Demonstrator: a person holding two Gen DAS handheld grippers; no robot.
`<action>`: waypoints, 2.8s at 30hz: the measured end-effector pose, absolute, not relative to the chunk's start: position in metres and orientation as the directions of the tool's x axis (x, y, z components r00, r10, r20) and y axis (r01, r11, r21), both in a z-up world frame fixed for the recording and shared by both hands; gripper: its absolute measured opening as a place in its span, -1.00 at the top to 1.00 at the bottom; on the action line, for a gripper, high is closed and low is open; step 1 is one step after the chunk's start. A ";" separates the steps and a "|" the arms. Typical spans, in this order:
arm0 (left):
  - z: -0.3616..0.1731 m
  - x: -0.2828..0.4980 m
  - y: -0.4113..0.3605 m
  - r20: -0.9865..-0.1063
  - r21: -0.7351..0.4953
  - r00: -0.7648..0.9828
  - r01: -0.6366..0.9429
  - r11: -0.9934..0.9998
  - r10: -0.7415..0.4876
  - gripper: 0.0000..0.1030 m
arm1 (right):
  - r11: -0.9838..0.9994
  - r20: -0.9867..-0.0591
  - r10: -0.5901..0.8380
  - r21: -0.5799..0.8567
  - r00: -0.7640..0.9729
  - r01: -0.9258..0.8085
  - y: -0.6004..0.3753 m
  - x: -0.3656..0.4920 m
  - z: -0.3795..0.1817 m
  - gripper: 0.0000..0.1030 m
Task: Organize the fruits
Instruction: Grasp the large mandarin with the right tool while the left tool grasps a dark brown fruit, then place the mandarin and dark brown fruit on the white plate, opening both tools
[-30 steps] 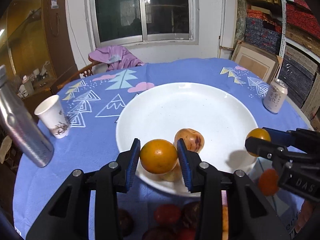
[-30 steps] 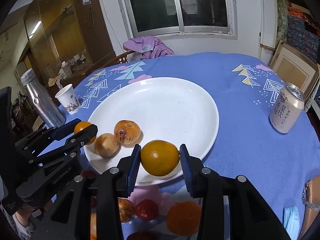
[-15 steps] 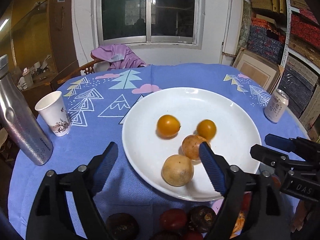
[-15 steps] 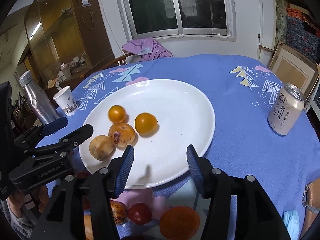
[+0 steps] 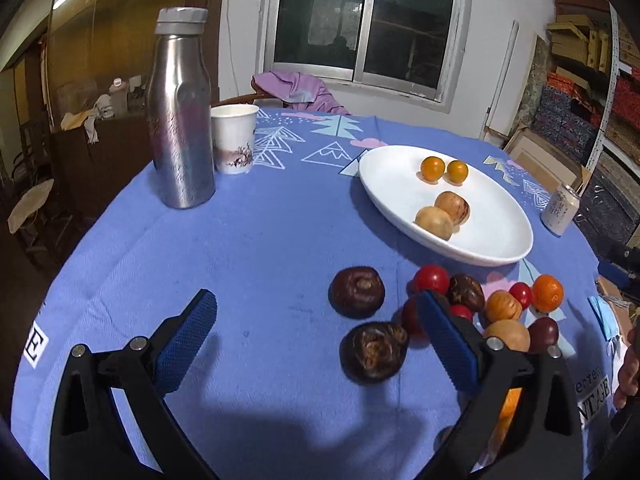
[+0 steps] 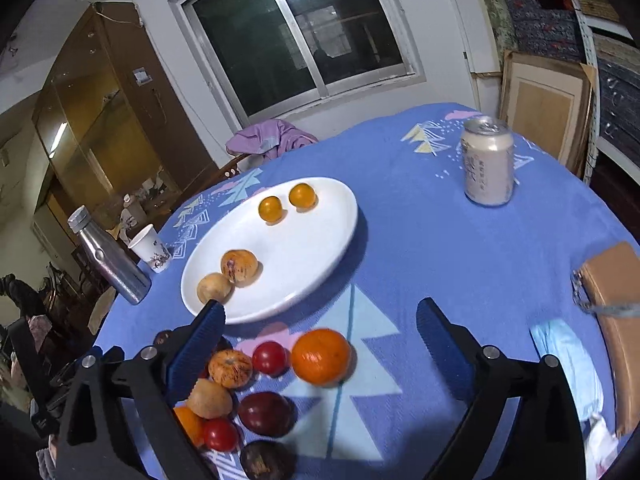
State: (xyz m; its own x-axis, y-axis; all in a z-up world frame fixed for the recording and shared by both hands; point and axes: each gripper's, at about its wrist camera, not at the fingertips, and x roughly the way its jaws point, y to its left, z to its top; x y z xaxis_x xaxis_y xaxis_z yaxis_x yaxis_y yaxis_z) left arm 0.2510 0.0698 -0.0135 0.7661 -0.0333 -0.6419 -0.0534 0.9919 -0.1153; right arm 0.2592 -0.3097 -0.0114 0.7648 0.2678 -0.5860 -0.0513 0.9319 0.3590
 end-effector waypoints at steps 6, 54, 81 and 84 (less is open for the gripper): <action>-0.033 0.238 0.052 -0.682 -0.037 0.731 0.001 0.999 -0.026 -0.91 | 0.903 -0.574 0.270 0.429 0.773 0.003 -0.329 0.234 -0.027 -0.93; -0.056 0.274 0.046 -0.771 -0.070 0.630 0.052 0.996 -0.087 0.15 | 0.990 -0.709 0.079 -0.027 0.701 -0.138 -0.254 0.265 -0.059 -0.33; 0.023 0.316 0.026 -0.660 -0.102 0.742 0.067 0.992 -0.118 0.16 | 0.967 -0.619 0.243 0.213 0.747 -0.138 -0.271 0.287 0.007 0.14; 0.022 0.347 0.010 -0.665 -0.107 0.737 0.069 0.992 -0.123 0.16 | 0.966 -0.621 0.252 0.201 0.742 -0.161 -0.251 0.311 0.012 0.14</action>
State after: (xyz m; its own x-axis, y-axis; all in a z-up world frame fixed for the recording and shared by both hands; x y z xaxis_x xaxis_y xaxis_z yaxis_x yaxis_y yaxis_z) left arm 0.3467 0.0096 0.0225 0.7369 -0.1228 -0.6648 0.0689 0.9919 -0.1069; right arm 0.3106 -0.2507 0.0117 0.7420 0.2523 -0.6211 -0.1607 0.9664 0.2005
